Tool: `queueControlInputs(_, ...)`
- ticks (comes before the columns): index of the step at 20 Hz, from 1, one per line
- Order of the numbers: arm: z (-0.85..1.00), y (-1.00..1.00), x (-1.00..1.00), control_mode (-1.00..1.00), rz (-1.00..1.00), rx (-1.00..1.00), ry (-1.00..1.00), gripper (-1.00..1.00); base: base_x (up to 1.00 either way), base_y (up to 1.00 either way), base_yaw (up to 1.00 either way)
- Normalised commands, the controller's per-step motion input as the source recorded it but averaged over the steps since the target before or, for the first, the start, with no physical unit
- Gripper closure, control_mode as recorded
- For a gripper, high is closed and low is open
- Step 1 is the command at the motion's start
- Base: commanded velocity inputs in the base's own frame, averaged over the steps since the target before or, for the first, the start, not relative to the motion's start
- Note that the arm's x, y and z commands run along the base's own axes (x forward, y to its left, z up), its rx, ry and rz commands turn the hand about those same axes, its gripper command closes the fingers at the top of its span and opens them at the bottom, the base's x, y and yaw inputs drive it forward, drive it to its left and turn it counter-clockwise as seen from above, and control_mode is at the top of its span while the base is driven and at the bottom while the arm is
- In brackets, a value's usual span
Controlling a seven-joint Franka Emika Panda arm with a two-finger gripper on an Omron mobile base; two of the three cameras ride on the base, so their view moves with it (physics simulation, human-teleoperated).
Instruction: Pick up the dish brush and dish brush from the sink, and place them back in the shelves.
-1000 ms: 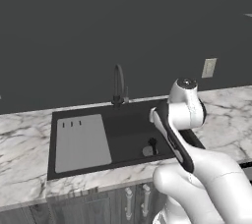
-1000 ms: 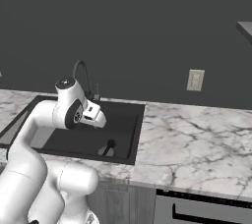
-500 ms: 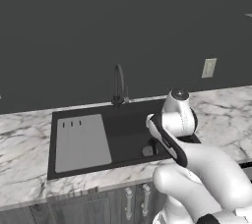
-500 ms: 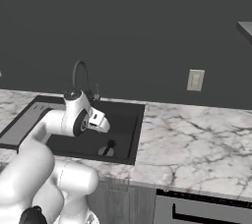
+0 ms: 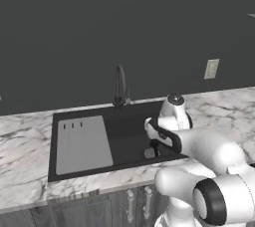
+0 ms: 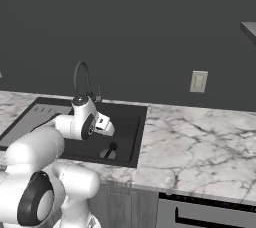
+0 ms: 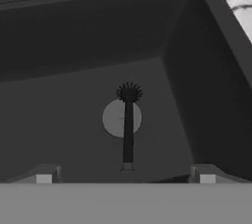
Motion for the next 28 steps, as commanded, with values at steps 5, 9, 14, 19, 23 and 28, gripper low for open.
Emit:
queueControlInputs(5,-0.38,0.0,0.23,-1.0,0.0,0.0,0.0,-1.0,0.0,0.0,0.0)
queueControlInputs(9,-0.4,0.0,0.13,-1.0,0.0,0.0,0.0,-1.0,0.0,0.0,0.0)
queueControlInputs(14,-0.42,-0.03,0.05,-1.0,0.0,0.0,0.0,-1.0,0.0,0.0,0.0)
queueControlInputs(19,-0.37,0.0,0.01,-1.0,0.0,0.0,0.0,-1.0,0.0,0.0,0.0)
queueControlInputs(23,-0.34,0.0,0.0,-1.0,0.0,0.0,0.0,-1.0,0.0,0.0,0.0)
queueControlInputs(28,-0.36,0.0,0.08,-1.0,0.0,0.0,0.0,-1.0,0.0,0.0,0.0)
